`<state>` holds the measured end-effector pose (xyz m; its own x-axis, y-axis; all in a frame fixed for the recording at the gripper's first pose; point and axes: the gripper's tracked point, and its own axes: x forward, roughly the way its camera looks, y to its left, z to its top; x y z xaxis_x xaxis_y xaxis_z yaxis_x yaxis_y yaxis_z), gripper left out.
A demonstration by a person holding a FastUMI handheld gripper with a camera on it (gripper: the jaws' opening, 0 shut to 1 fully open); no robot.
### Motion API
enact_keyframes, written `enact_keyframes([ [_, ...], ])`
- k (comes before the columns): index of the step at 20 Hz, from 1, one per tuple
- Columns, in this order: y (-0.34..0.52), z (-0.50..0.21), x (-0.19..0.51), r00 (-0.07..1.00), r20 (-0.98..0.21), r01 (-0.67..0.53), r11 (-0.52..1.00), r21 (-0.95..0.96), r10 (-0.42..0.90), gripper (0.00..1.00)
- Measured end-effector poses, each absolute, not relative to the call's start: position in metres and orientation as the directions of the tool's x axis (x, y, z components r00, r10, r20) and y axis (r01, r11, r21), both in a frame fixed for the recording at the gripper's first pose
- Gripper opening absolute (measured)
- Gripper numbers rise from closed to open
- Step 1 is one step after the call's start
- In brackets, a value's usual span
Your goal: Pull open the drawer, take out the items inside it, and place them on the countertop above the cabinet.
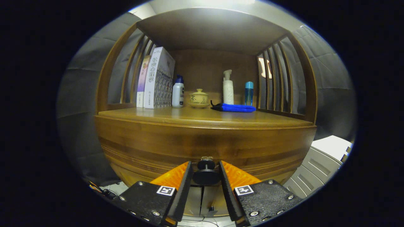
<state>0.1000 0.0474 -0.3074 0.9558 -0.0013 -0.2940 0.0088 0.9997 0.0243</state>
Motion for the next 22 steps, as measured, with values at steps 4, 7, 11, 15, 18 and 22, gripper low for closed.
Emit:
enact_keyframes([
  [4, 0.046, -0.307, 0.101, 0.960, -0.279, 0.027, 0.999, 0.019, -0.020, 0.47],
  [7, 0.044, -0.311, 0.101, 0.953, -0.296, 0.061, 0.998, 0.004, -0.057, 0.37],
  [11, 0.045, -0.312, 0.095, 0.944, -0.326, 0.059, 0.998, 0.000, -0.056, 0.32],
  [15, 0.044, -0.311, 0.070, 0.945, -0.325, 0.036, 0.999, -0.011, -0.038, 0.32],
  [18, 0.044, -0.309, 0.046, 0.943, -0.330, 0.036, 0.999, -0.004, -0.035, 0.32],
  [22, 0.046, -0.306, 0.017, 0.940, -0.339, 0.026, 1.000, -0.017, -0.031, 0.32],
])
